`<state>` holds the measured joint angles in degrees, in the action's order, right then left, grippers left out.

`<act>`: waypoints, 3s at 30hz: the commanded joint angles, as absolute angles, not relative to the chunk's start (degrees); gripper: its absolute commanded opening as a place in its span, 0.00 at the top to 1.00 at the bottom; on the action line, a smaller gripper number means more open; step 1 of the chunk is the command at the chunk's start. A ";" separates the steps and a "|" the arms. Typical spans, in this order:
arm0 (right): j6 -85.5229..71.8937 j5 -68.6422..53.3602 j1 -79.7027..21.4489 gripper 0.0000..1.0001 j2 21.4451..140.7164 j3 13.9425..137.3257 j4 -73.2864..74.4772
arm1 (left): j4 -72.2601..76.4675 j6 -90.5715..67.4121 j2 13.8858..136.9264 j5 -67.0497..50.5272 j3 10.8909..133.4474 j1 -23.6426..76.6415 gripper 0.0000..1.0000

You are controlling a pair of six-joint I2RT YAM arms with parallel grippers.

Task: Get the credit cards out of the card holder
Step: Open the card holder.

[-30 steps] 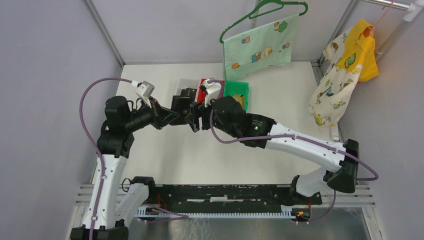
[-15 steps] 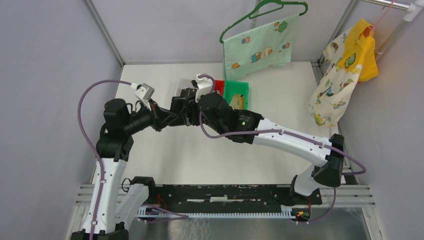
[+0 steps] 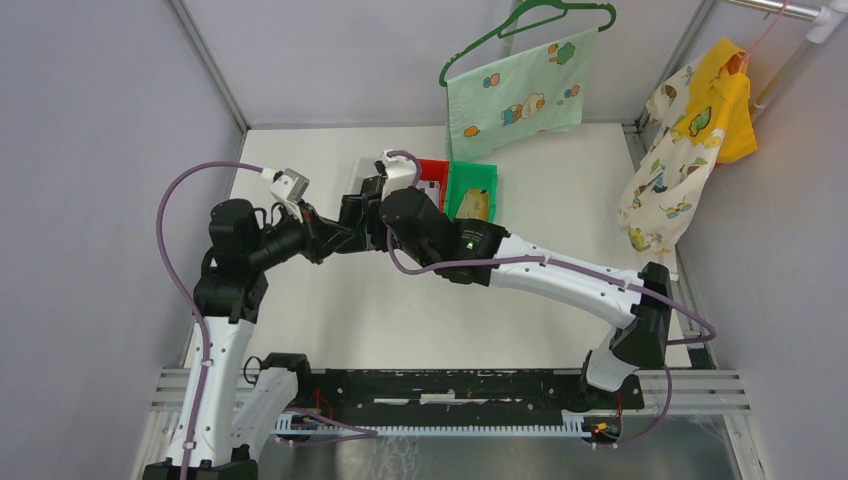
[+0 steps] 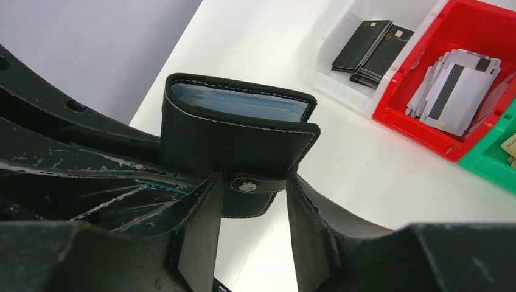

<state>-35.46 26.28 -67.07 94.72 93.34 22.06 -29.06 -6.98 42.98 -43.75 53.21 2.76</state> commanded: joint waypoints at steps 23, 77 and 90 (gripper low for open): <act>-38.84 38.98 -68.99 1.00 98.97 98.20 28.61 | -24.35 -9.61 41.66 -45.52 55.02 3.26 0.98; -13.82 -16.37 -54.75 0.79 73.26 71.61 10.32 | -31.84 -7.82 42.31 -69.56 60.36 3.29 0.98; -4.08 -9.51 -56.83 1.00 74.25 81.74 27.01 | -38.67 9.11 44.69 -60.30 60.54 3.30 0.09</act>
<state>-9.10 -12.86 -55.09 73.43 75.50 22.26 -38.17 2.26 44.14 -61.89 58.35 3.46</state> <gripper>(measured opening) 0.025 0.898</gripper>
